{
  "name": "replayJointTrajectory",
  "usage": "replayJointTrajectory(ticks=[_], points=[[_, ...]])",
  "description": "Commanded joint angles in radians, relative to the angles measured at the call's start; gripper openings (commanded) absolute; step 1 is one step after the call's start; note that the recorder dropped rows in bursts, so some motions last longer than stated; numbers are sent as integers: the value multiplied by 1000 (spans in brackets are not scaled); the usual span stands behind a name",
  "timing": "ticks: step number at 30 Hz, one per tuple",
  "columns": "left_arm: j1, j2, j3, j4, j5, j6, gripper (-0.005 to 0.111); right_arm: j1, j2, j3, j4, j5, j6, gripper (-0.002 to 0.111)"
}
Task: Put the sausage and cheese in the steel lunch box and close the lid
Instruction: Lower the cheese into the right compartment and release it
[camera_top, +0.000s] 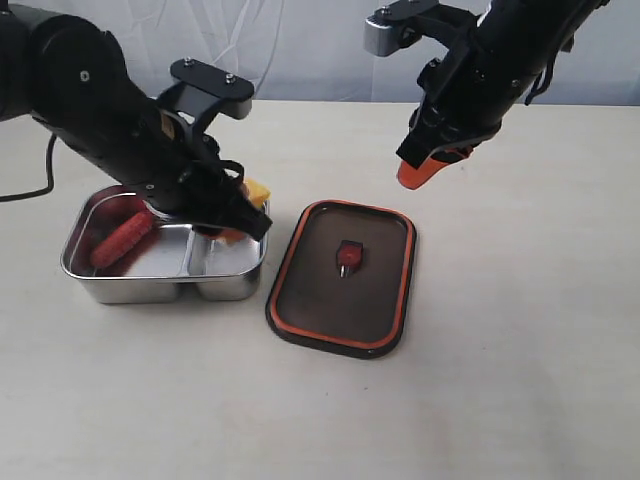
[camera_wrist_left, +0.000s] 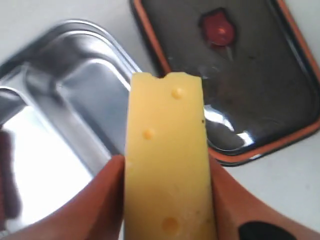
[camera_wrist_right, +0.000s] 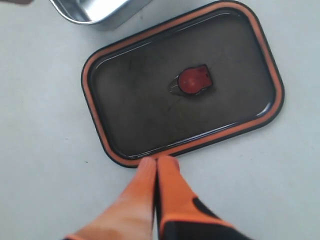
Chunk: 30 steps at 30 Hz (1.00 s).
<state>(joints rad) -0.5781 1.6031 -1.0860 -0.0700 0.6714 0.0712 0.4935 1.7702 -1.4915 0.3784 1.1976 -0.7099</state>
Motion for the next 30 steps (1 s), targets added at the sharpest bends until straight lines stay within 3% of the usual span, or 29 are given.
replayJointTrajectory(ticks=[1,15,19,22,25,30], points=[[0,43,-22,177,-16,-122,0,-5,-8,2,-12,-6,6,0],[0,191,-32,198,-138,-140,2,-5,-8,2,-14,3,52,0],[0,191,-32,192,-128,-142,18,-5,-8,2,-14,3,56,0],[0,191,-32,170,-126,-142,39,-5,-8,2,-14,3,56,0],[0,191,-32,154,-116,-142,53,-5,-8,2,-22,-1,58,0],[0,191,-32,154,-87,-142,57,-5,-8,2,-127,-42,169,0]])
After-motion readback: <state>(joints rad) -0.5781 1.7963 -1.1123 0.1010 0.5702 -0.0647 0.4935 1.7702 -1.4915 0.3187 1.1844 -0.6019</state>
